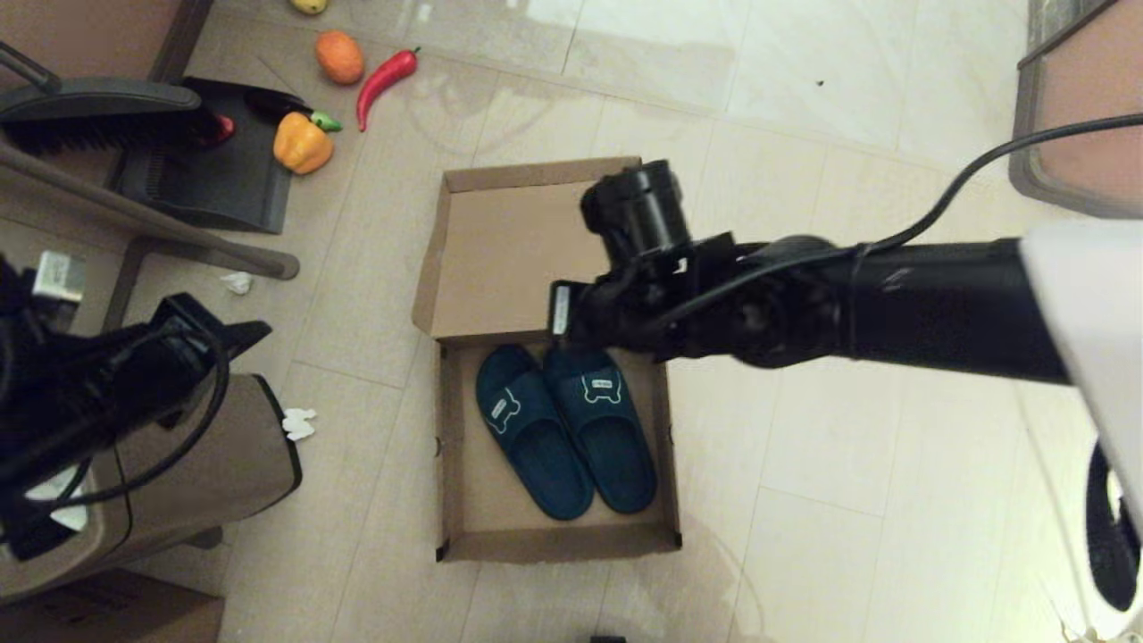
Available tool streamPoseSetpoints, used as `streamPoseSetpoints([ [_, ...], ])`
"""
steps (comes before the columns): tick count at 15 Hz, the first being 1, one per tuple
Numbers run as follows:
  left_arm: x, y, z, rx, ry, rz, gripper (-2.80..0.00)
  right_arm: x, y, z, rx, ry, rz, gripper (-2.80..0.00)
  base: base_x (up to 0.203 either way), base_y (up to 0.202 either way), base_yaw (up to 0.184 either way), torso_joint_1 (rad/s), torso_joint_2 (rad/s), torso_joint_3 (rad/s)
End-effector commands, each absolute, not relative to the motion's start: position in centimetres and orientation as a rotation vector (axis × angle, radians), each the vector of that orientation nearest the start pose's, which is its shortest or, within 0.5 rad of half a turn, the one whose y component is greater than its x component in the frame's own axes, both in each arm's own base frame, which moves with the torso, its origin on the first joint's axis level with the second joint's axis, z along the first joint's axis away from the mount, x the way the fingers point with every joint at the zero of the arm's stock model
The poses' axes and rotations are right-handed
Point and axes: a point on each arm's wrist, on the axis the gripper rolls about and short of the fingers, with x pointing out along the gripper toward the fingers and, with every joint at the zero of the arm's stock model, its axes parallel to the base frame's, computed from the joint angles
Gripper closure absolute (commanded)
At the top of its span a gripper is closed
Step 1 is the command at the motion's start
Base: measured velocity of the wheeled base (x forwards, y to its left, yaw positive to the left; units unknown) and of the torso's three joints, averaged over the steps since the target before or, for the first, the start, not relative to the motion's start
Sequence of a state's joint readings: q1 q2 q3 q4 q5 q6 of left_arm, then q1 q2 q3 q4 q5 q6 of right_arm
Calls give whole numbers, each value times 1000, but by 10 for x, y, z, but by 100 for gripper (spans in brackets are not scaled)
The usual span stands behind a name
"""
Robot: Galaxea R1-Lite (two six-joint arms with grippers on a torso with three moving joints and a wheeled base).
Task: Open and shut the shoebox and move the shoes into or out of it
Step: Close the shoe box
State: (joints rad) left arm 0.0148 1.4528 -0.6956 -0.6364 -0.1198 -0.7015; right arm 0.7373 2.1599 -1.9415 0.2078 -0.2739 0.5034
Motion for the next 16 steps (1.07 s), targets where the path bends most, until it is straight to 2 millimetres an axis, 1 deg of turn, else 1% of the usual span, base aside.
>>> streamPoseSetpoints([
  [1, 293, -2, 206, -758, 204, -51, 0, 336, 244, 273, 433, 523, 227, 0, 0, 0, 0, 0, 0, 0],
  [3, 324, -5, 202, -786, 203, -64, 0, 362, 197, 271, 525, 552, 108, 0, 0, 0, 0, 0, 0, 0],
  [5, 349, -10, 199, -795, 206, -101, 0, 386, 165, 259, 599, 583, 33, 0, 0, 0, 0, 0, 0, 0],
  [6, 358, -12, 199, -797, 209, -133, 0, 394, 154, 254, 648, 609, 36, 0, 0, 0, 0, 0, 0, 0],
  [8, 373, -13, 194, -798, 222, -160, 0, 407, 143, 246, 750, 644, 53, 0, 0, 0, 0, 0, 0, 0],
  [10, 387, -14, 193, -797, 218, -189, 0, 417, 143, 236, 856, 647, 37, 0, 0, 0, 0, 0, 0, 0],
  [12, 397, -15, 187, -797, 227, -197, 0, 429, 144, 229, 1000, 622, 17, 0, 0, 0, 0, 0, 0, 0],
  [13, 400, -15, 181, -797, 239, -196, 0, 434, 143, 228, 1066, 611, 36, 0, 0, 0, 0, 0, 0, 0],
  [15, 408, -15, 168, -800, 259, -188, 0, 444, 138, 228, 1131, 559, 94, 0, 0, 0, 0, 0, 0, 0],
  [16, 414, -16, 161, -800, 248, -193, 0, 451, 139, 222, 1143, 537, 109, 0, 0, 0, 0, 0, 0, 0],
])
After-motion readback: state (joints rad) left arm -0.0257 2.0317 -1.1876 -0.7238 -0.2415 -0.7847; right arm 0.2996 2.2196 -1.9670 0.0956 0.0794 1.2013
